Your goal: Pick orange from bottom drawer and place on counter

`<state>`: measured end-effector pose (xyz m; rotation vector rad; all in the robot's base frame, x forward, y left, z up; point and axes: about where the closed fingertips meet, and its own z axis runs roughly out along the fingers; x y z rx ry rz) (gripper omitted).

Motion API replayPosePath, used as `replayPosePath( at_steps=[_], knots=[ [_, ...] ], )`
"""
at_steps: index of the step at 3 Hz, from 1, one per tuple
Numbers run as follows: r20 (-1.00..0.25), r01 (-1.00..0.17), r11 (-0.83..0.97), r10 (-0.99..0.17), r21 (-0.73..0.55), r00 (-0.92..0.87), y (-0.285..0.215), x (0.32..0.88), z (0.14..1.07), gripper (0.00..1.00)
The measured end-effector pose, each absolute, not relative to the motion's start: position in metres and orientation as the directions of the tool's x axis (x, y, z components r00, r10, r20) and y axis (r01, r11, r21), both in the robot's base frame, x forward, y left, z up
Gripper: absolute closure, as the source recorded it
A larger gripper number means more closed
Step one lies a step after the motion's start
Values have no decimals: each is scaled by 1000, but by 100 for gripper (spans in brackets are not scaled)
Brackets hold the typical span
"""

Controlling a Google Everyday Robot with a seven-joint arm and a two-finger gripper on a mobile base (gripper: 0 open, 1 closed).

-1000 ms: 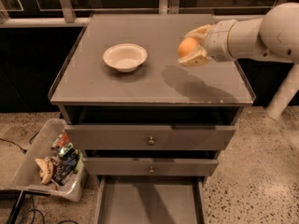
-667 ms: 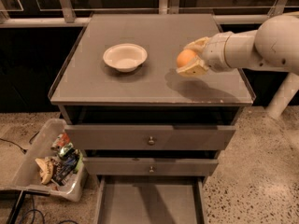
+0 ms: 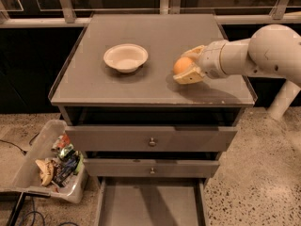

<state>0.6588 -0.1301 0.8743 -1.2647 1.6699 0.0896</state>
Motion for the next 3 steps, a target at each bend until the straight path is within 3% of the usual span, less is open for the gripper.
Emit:
replayPosePath(
  at_steps=[3],
  knots=[
    [-728, -759, 451, -685, -471, 45, -130, 659, 874, 11]
  ],
)
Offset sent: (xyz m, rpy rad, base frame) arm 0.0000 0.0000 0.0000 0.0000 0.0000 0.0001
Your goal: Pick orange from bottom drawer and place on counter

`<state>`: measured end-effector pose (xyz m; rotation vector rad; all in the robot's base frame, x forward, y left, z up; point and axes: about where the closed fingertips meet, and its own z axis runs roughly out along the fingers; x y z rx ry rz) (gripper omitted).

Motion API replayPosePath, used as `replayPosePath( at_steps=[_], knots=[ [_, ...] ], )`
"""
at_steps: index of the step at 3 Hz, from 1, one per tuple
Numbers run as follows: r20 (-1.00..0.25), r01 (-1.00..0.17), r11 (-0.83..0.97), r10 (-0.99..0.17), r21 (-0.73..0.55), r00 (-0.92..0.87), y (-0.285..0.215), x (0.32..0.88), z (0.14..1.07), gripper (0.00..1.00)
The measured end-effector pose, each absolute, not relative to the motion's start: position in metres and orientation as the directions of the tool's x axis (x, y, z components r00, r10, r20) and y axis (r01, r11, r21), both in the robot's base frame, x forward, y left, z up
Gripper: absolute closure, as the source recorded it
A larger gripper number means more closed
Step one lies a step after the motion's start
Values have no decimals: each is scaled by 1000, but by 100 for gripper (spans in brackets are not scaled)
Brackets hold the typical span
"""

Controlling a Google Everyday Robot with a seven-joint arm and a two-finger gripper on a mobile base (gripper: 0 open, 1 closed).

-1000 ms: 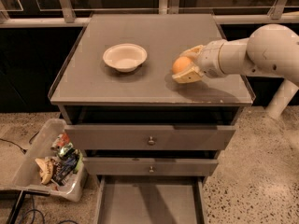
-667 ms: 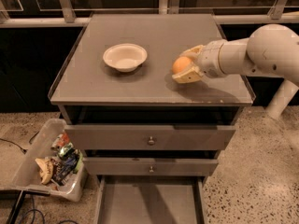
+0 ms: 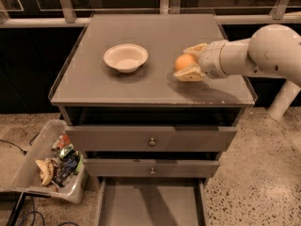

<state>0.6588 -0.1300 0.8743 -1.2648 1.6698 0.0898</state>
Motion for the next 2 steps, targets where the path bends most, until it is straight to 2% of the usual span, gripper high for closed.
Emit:
replayPosePath(
  at_steps=[1, 2],
  knots=[
    [-728, -759, 451, -685, -471, 45, -130, 659, 874, 0],
    [-728, -759, 451, -685, -471, 45, -130, 659, 874, 0]
  ],
)
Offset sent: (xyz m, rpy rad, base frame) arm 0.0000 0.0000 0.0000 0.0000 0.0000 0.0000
